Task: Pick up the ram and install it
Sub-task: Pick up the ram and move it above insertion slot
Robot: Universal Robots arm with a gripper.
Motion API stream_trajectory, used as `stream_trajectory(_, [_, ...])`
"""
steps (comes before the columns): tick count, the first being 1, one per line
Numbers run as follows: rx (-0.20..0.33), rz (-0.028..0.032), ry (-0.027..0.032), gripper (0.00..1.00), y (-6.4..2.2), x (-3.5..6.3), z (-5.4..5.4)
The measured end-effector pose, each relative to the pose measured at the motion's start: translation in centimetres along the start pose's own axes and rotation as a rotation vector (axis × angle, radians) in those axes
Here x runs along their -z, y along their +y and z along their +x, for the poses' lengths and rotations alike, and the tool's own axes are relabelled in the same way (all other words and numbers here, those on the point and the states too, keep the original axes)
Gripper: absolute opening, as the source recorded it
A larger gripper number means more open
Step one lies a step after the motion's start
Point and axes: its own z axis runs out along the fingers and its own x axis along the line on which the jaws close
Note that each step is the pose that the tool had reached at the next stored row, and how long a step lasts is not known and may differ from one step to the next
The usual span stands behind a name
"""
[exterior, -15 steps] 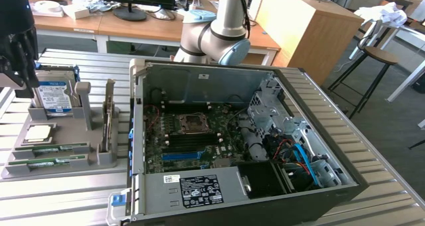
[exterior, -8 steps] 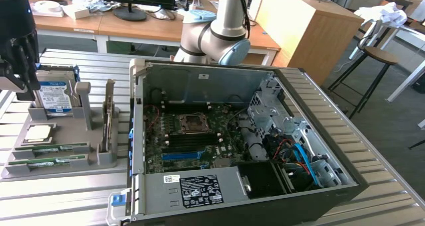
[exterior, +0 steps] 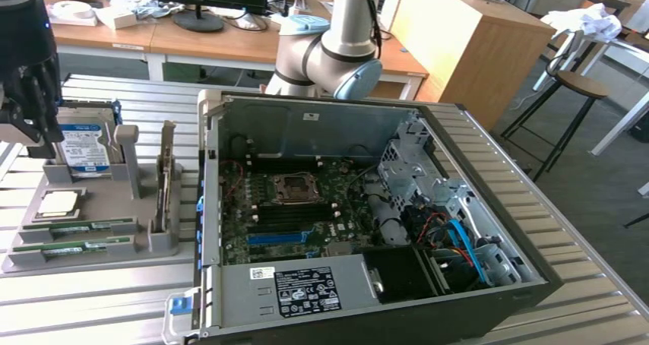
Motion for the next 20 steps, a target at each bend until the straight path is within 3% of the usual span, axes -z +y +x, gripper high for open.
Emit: stream_trajectory(20, [0.002,0.0,0.0,0.36,-0.04,-2.35,0.1])
